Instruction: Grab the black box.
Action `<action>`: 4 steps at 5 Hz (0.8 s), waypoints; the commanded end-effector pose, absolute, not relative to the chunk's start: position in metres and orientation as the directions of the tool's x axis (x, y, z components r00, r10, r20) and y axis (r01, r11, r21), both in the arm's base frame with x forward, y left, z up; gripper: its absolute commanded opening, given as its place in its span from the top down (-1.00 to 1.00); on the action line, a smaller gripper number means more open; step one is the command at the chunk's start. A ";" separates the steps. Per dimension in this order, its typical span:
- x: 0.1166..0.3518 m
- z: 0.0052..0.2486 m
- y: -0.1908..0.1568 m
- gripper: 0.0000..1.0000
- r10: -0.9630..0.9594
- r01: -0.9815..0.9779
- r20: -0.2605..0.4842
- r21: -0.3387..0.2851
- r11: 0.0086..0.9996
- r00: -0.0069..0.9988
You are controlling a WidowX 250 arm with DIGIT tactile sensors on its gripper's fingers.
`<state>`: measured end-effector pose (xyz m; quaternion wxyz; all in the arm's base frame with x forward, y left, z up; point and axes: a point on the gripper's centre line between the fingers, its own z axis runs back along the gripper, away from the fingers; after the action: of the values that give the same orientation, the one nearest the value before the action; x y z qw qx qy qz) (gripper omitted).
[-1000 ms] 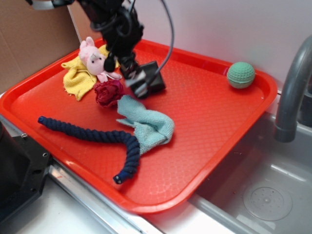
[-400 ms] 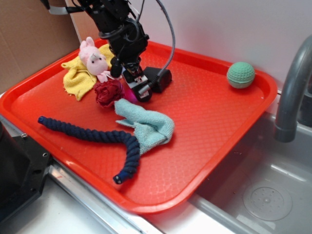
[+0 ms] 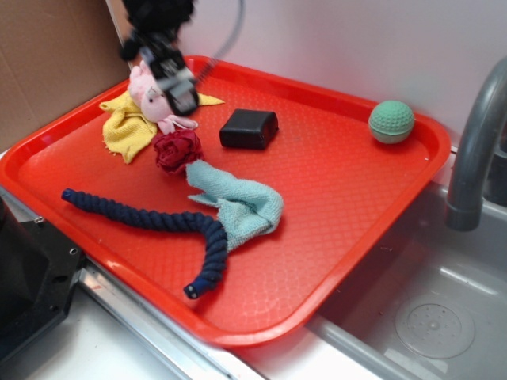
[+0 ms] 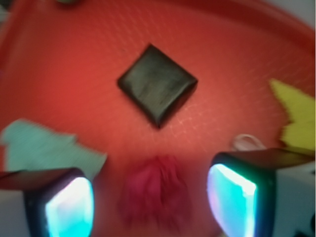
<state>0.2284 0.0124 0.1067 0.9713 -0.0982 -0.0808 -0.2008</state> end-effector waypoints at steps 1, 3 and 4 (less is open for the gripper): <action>0.279 0.111 0.008 -1.00 -0.687 0.703 0.170 -0.064 0.708 0.707; 0.287 0.055 -0.015 -1.00 -0.762 0.775 0.207 0.023 0.631 0.614; 0.273 0.031 -0.025 -1.00 -0.777 0.778 0.159 0.065 0.624 0.610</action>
<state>0.2682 -0.0155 0.0212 0.9007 -0.0076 -0.0701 -0.4286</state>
